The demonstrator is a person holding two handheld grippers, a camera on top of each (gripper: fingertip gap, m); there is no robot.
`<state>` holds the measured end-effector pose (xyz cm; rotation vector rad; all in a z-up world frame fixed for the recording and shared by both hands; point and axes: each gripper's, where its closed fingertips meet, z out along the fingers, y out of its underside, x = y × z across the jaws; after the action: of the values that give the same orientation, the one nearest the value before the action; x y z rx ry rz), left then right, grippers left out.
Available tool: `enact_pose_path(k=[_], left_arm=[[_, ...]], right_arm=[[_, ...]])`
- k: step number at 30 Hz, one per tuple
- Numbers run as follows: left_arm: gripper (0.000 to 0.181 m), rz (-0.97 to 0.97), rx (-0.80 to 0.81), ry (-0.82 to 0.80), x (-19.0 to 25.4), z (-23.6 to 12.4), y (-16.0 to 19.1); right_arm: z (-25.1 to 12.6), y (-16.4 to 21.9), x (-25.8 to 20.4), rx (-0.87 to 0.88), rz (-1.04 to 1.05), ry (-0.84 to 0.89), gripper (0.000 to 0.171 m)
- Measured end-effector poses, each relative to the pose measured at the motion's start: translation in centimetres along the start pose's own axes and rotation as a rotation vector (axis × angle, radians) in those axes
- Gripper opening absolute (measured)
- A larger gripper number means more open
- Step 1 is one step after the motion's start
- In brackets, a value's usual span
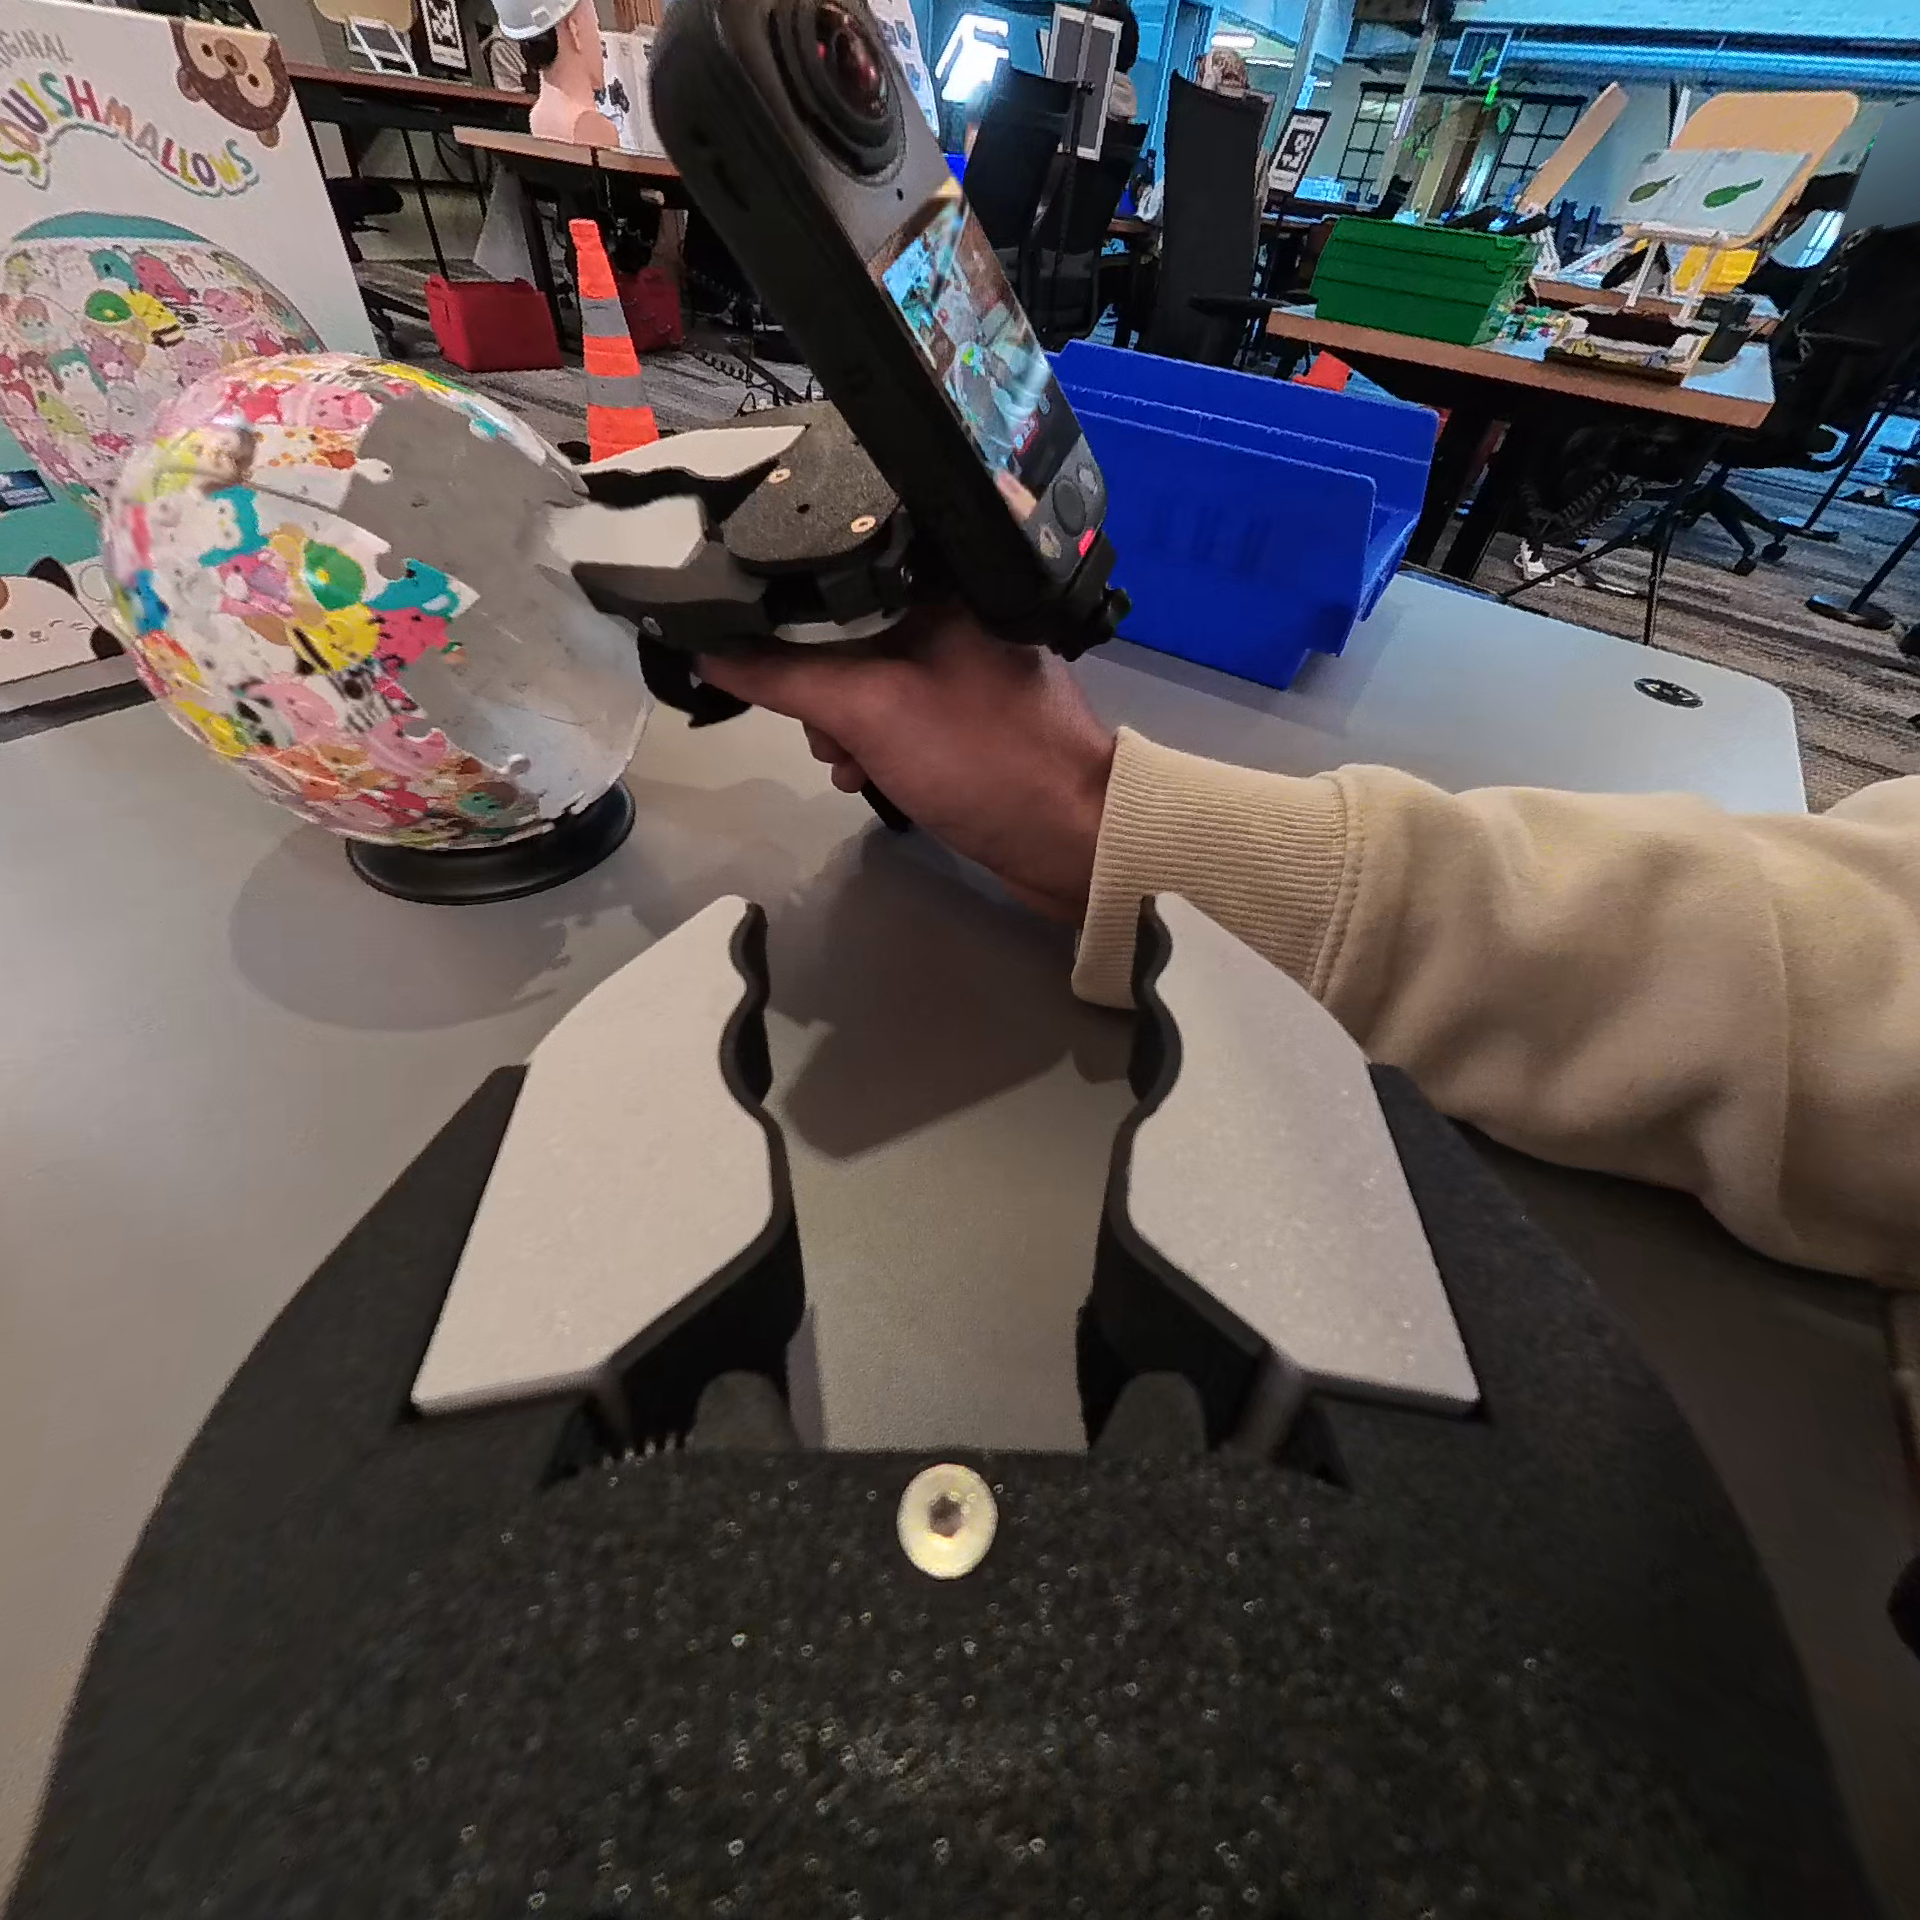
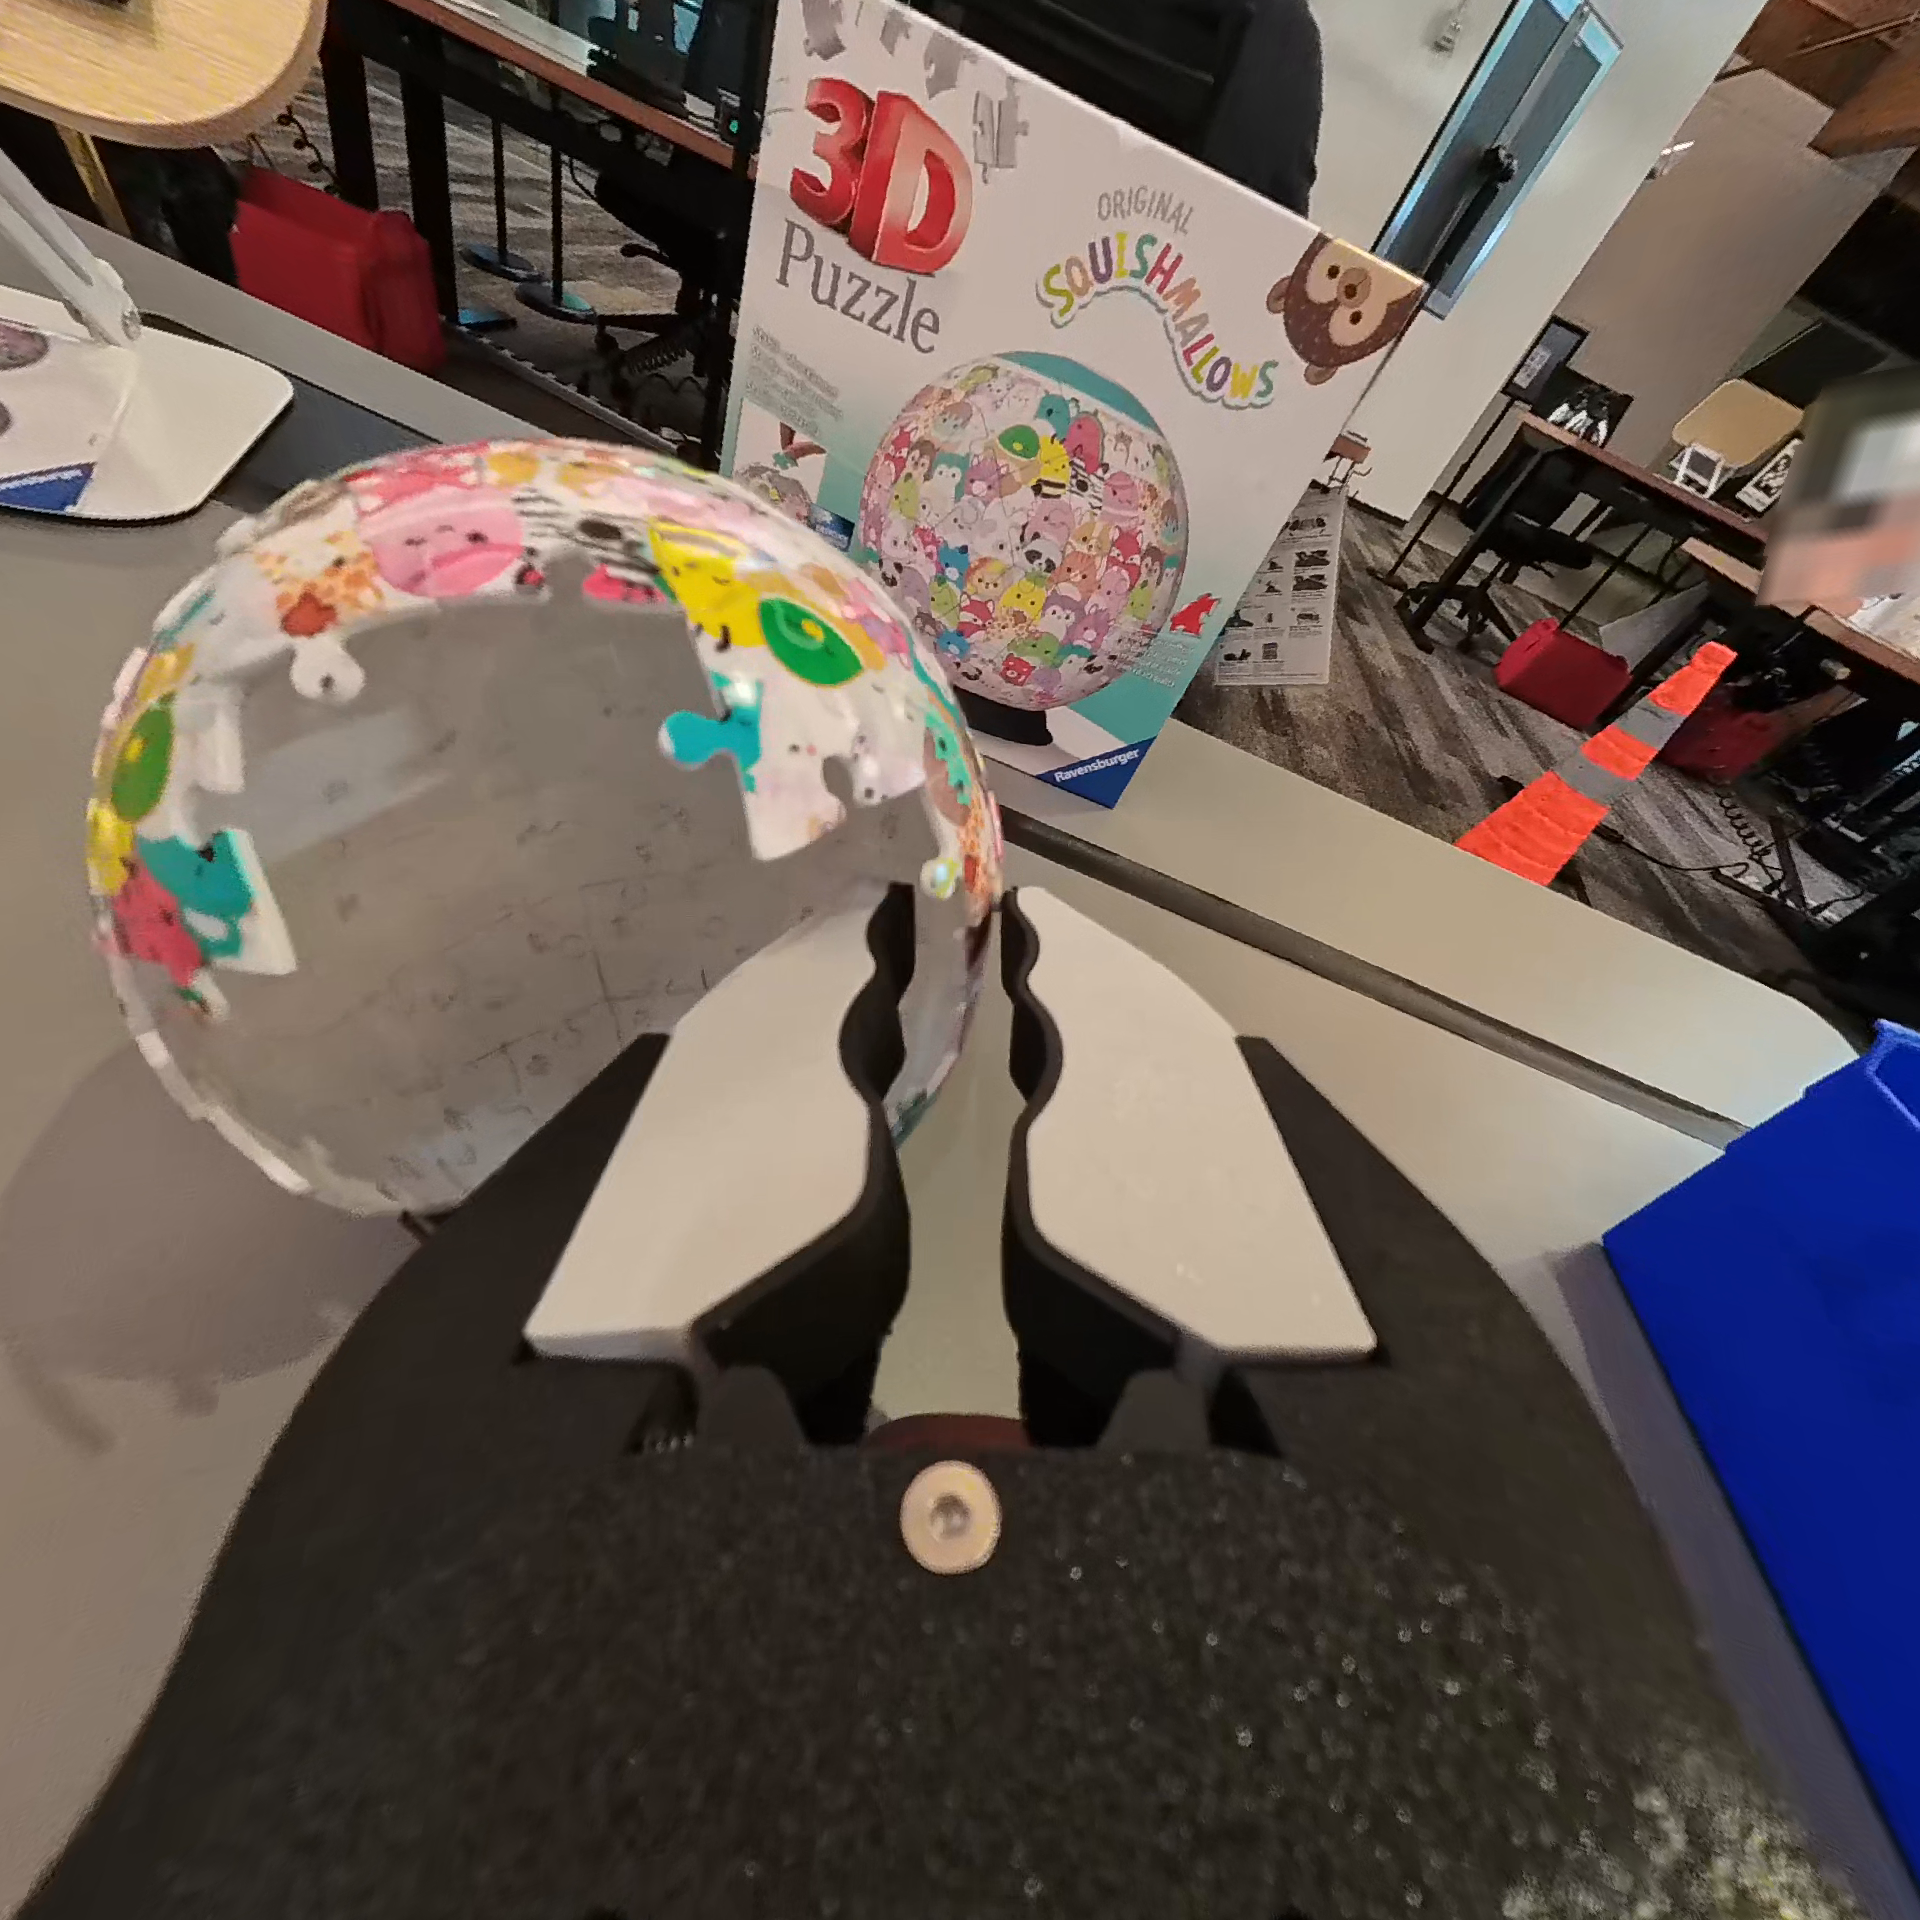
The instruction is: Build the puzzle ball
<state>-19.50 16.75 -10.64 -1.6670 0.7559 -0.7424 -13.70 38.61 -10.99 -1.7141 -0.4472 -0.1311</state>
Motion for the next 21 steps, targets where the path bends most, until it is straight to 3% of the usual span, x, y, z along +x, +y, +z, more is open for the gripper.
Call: enact_pose_path(k=[12,21], left_arm=[[0.067,0.006,-0.003,0.001,0.08,0.07,0.04],[0.067,0.012,-0.009,0.001,0.12,0.13,0.1]], right_arm=[[0.07,-0.14,0.54,0.014,0.023,0.024,0.003],[-0.1,-0.06,0.33,0.01,0.018,0.005,0.017]])
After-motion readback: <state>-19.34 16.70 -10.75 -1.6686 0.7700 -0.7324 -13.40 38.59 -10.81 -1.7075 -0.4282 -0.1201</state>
